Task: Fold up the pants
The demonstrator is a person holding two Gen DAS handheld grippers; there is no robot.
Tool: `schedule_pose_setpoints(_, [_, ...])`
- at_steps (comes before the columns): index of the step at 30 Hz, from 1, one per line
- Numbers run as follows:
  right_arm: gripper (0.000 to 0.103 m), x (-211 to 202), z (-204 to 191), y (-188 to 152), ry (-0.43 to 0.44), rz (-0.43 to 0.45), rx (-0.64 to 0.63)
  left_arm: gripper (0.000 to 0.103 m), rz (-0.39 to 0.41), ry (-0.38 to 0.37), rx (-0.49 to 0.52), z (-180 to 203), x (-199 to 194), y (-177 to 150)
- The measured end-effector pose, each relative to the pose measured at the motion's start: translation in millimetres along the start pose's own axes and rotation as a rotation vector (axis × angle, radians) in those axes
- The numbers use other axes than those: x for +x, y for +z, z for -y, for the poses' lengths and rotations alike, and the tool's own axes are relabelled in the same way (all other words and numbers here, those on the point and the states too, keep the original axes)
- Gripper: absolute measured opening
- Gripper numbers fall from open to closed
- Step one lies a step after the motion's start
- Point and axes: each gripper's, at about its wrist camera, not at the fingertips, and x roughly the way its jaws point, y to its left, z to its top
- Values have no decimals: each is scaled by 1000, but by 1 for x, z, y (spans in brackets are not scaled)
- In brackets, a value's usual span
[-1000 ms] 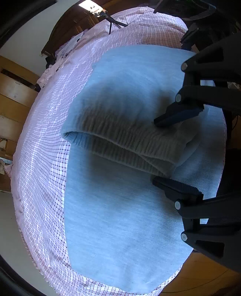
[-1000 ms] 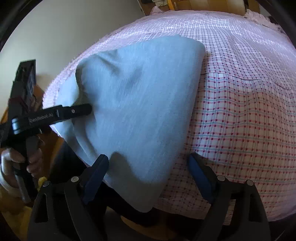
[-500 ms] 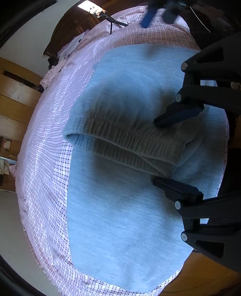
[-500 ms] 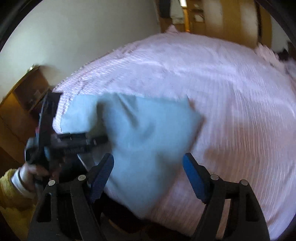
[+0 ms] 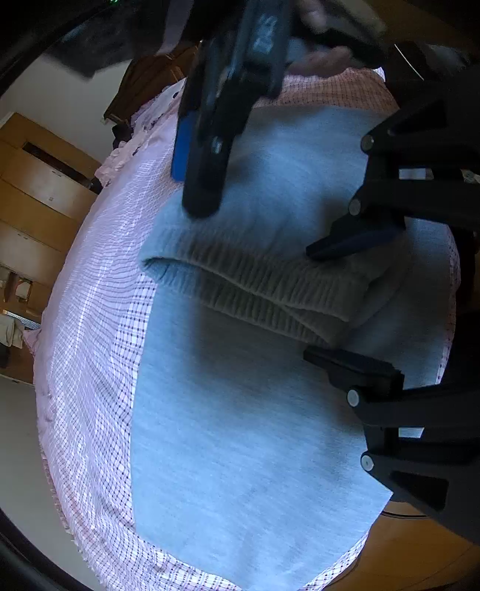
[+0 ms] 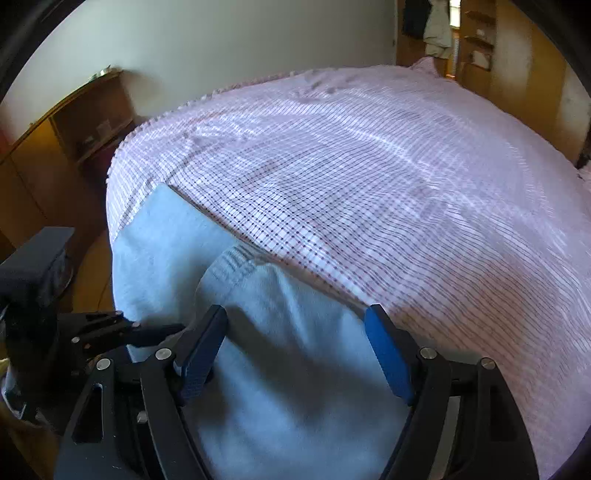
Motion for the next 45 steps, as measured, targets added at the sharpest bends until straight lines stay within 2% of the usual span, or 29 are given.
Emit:
schedule_pose_setpoints(4, [72,21,6,-1,26,-22,9,47,1,6,18,0,0,-2])
schedule_pose_setpoints(11, [69,24,6,-2,17,17,5,48,19,-10,11,-5,4,-2])
schedule_pose_setpoints(13, [58,21,7,-3,9,40,23,48,25,-6,11,-5,4,-3])
schedule_pose_setpoints(15, [42,18,8,-6,23,62,73,48,30,9,13,-3,3,-3])
schedule_pose_setpoints(17, [32,15,7,-8,25,74,88,46,32,22,13,-1,3,-4])
schedule_pose_setpoints(21, [19,6,3,-14,15,115,105,33,49,17,19,5,-5,-5])
schedule_pose_setpoints(31, [16,-34,0,-20,76,244,176,30,133,-14,67,18,-51,-6])
schedule_pose_setpoints(36, [16,-45,-13,-5,101,276,167,30,171,7,82,15,-76,0])
schedule_pose_setpoints(45, [16,-38,-58,39,157,305,113,30,235,76,19,-21,-117,11])
